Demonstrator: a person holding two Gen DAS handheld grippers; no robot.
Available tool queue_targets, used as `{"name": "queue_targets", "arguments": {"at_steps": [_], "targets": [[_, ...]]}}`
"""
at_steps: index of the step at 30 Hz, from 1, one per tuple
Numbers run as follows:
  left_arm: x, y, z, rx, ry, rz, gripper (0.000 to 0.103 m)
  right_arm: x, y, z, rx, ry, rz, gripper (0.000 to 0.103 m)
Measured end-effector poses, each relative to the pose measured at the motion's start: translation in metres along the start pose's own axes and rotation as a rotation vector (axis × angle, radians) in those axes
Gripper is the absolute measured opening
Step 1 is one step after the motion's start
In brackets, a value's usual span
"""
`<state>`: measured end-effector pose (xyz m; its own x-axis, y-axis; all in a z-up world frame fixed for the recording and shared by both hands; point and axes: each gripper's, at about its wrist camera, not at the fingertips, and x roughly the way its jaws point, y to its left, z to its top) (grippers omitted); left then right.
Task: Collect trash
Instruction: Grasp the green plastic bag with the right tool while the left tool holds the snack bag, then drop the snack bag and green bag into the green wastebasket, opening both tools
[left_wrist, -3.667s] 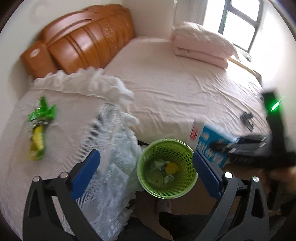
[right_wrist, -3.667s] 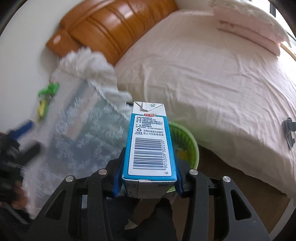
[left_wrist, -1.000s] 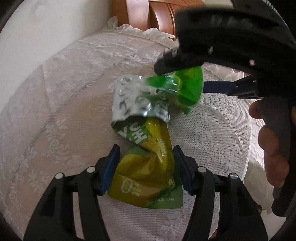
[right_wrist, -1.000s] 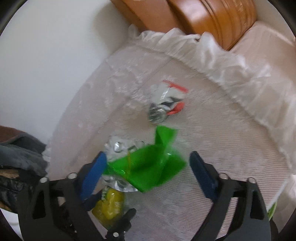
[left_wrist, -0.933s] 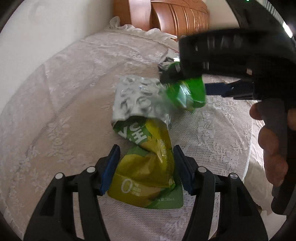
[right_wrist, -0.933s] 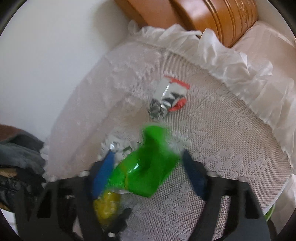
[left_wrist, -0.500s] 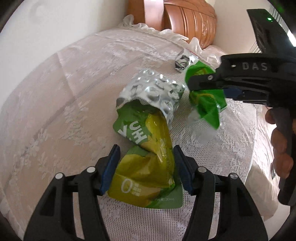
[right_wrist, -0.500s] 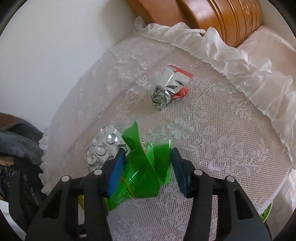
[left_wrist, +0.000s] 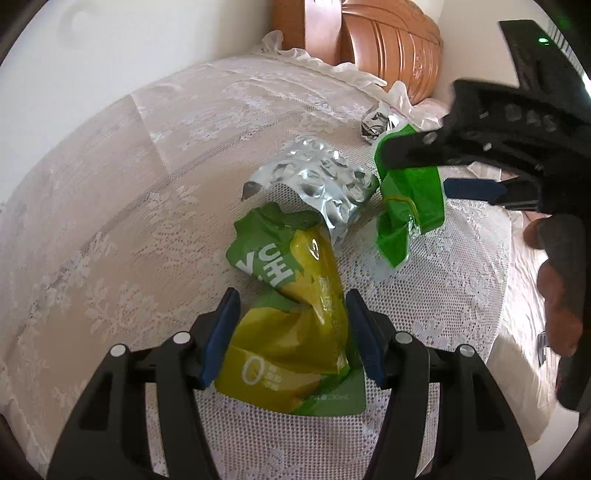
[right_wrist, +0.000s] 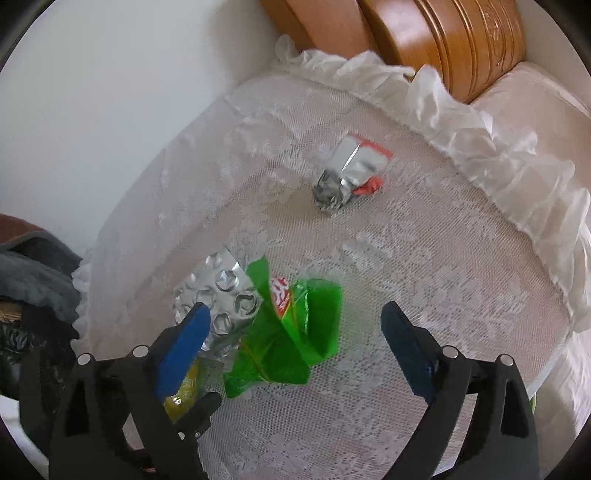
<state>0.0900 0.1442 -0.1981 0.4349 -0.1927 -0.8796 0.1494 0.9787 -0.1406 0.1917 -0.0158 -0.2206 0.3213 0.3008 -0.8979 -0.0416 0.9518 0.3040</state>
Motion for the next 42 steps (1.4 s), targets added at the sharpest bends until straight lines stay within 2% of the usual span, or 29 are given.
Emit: {"name": "queue_targets", "arguments": {"at_steps": [1,3,4,5,7,15,18,26,34,38,42], "targets": [[0.0,0.0,0.0,-0.001,0.0,0.0,0.058,0.005,0.004,-0.002,-0.007,0.01,-0.018,0.093],[-0.001,0.001,-0.001,0.003,-0.004,0.006,0.058,0.01,0.009,-0.005,-0.03,0.007,-0.033,0.083],[-0.002,0.001,-0.002,0.006,-0.006,0.01,0.058,0.011,0.01,-0.006,-0.03,0.012,-0.025,0.064],[-0.003,0.002,-0.003,0.009,-0.01,0.015,0.058,0.011,0.009,-0.007,-0.018,0.013,-0.002,0.059],[-0.005,0.003,-0.005,0.009,-0.013,0.021,0.058,0.01,0.007,-0.009,-0.005,0.016,0.015,0.056],[-0.019,0.016,-0.017,-0.021,-0.031,0.035,0.057,-0.015,0.001,-0.015,0.006,-0.038,0.035,0.054],[-0.038,0.021,-0.02,-0.039,-0.056,0.044,0.057,-0.038,0.001,-0.021,-0.009,-0.074,0.049,0.054],[-0.095,0.019,-0.017,-0.073,-0.162,0.012,0.057,-0.094,-0.006,-0.042,-0.034,-0.16,0.073,0.054],[-0.118,-0.012,-0.01,-0.012,-0.199,0.003,0.057,-0.13,-0.019,-0.067,-0.027,-0.224,0.07,0.054],[-0.122,-0.039,-0.004,0.046,-0.2,-0.026,0.057,-0.143,-0.04,-0.082,0.019,-0.232,0.05,0.054],[-0.121,-0.075,0.004,0.118,-0.189,-0.088,0.057,-0.161,-0.068,-0.1,0.091,-0.234,0.053,0.054]]}}
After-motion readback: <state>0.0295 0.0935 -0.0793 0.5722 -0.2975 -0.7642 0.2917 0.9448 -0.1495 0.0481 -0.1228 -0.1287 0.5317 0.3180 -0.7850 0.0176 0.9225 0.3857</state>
